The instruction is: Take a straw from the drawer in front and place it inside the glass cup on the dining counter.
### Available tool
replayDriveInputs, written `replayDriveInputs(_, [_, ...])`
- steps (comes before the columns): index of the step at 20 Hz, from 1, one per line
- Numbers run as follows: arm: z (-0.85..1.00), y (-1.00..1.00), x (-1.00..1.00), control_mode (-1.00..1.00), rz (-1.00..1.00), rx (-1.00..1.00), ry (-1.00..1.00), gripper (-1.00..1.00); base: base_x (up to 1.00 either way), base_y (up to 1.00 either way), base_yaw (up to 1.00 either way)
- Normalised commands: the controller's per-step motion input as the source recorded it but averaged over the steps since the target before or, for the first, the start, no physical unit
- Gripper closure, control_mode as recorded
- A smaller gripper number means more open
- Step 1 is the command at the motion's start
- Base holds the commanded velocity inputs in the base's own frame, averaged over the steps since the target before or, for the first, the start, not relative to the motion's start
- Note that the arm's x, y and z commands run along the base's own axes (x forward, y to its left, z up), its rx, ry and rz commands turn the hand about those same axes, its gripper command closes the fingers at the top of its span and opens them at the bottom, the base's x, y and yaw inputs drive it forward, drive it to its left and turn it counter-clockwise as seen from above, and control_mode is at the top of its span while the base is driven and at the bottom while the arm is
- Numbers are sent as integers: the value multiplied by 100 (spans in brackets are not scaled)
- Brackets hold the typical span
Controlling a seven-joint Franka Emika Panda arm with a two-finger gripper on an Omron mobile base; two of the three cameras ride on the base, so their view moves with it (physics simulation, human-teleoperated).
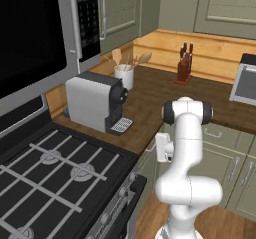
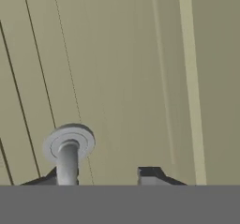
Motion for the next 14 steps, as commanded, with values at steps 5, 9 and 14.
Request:
replayDriveInputs(5, [-2,-11,-52,-100,-5,1,0,100,0,0,0])
replayDriveInputs(9, [0,-38,-81,-100,0,2,-1,100,0,0,0])
replayDriveInputs(14, [0,-49,-86,-100,0,4,-1,100,0,0,0])
